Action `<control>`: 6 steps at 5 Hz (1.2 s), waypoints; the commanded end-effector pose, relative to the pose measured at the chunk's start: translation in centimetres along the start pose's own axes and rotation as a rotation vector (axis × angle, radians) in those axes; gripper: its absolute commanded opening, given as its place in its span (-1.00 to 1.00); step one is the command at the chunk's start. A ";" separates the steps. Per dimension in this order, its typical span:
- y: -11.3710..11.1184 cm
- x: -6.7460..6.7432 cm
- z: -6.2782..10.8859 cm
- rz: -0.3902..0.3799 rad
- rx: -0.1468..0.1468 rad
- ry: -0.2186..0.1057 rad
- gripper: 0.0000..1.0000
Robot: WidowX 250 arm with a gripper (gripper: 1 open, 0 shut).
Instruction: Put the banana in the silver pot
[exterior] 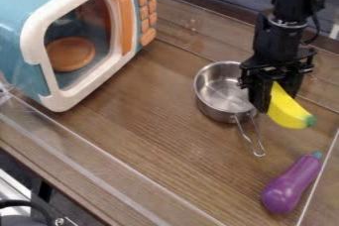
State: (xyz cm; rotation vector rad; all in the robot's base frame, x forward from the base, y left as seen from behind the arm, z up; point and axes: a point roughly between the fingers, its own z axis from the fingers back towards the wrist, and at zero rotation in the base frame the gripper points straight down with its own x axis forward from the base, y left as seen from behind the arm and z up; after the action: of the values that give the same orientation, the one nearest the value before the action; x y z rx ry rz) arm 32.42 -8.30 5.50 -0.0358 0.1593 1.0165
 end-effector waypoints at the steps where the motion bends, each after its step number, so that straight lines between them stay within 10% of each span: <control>1: -0.3 0.3 3.5 0.003 -0.096 -0.037 -1.00; 6: 0.6 1.2 3.7 0.022 -0.101 -0.045 -1.00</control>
State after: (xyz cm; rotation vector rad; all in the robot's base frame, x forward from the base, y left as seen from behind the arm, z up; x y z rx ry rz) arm 32.40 -6.88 6.25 -0.0474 0.1423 1.0431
